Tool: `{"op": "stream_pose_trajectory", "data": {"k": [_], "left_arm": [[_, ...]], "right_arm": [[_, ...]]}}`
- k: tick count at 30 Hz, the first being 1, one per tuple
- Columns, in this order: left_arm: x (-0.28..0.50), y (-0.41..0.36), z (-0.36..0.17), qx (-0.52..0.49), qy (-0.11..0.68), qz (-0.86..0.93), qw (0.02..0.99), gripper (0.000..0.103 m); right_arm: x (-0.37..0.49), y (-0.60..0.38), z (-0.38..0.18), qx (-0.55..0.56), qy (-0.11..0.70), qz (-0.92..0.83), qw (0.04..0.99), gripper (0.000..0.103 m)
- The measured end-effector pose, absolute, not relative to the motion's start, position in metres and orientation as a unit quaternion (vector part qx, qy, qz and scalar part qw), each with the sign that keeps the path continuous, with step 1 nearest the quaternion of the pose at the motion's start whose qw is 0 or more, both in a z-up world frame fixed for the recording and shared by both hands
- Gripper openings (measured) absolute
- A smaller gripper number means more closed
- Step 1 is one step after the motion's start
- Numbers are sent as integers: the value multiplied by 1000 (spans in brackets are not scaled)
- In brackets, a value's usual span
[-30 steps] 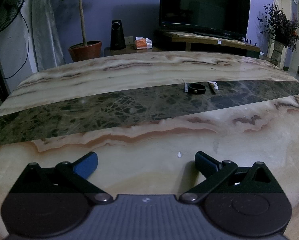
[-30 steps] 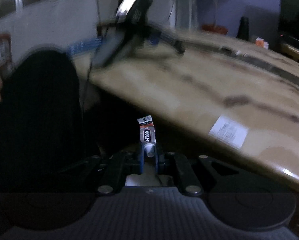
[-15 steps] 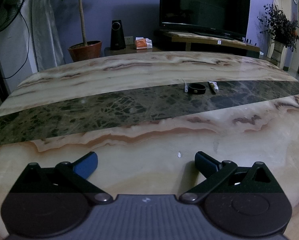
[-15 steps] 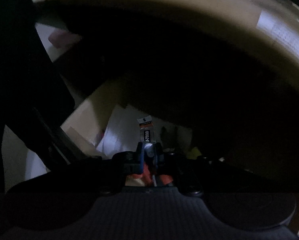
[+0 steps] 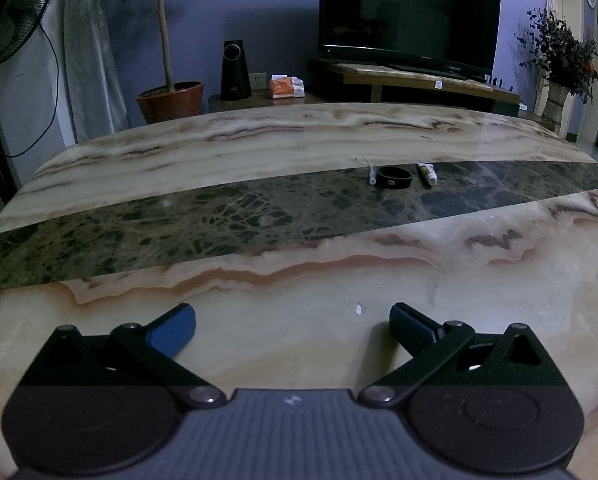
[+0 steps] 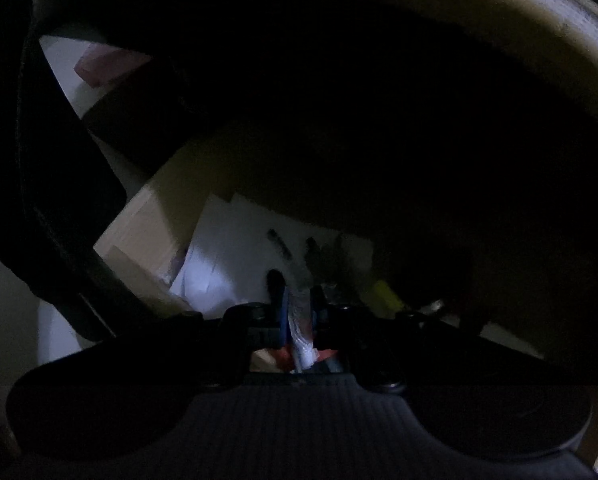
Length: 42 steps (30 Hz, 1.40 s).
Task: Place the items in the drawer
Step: 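Open the right gripper to drop the glue tube and withdraw, then move the open right gripper toward the white ointment tube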
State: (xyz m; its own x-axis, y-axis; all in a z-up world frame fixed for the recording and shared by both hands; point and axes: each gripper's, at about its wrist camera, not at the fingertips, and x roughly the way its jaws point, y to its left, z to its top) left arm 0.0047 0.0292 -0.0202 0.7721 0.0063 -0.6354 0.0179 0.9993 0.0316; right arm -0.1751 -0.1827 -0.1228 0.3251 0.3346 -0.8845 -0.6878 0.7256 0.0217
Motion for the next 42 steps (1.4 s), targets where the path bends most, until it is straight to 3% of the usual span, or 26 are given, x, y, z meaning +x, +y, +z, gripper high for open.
{"op": "stream_pose_trajectory", "data": {"k": [8,10,12,17,23,34,42], "left_arm": [[5,29,-20,18,338,-3,941,103],[5,29,-20,18,338,-3,941,103],[5,29,-20,18,338,-3,941,103],[5,29,-20,18,337,-3,941,103],[5,29,-20,18,338,-3,941,103],[5,29,-20,18,337,-3,941,103],[5,29,-20,18,337,-3,941,103]], "right_arm": [[-184,-191,-79,-168,445,367,800,14],[-187,-196,-60,-146,433,397,796,15],[-189,-199,-43,-127,419,433,788,22],[-184,-214,5,-44,374,509,774,24],[-152,-242,50,58,304,479,822,43],[-78,-265,38,125,309,258,907,46],[-45,-251,46,73,287,239,925,47]]}}
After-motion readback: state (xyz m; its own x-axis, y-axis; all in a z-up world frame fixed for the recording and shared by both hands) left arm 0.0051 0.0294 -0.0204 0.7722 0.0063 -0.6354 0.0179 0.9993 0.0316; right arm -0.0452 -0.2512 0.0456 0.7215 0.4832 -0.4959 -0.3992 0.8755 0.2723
